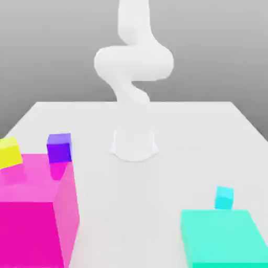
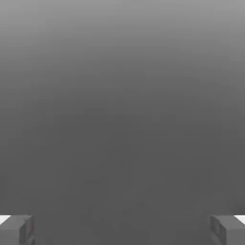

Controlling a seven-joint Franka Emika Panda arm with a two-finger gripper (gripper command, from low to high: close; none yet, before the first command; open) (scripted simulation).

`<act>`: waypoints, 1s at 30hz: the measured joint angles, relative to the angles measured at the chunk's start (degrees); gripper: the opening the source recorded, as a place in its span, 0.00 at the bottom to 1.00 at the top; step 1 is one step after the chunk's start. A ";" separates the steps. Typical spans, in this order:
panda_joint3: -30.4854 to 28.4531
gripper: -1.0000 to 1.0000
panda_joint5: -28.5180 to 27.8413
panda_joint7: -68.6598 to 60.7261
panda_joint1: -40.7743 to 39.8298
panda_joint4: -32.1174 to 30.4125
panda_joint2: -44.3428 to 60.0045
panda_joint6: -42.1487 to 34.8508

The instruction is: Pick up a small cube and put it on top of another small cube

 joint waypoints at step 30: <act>-27.51 0.50 3.54 12.33 -22.67 -24.76 39.90 27.11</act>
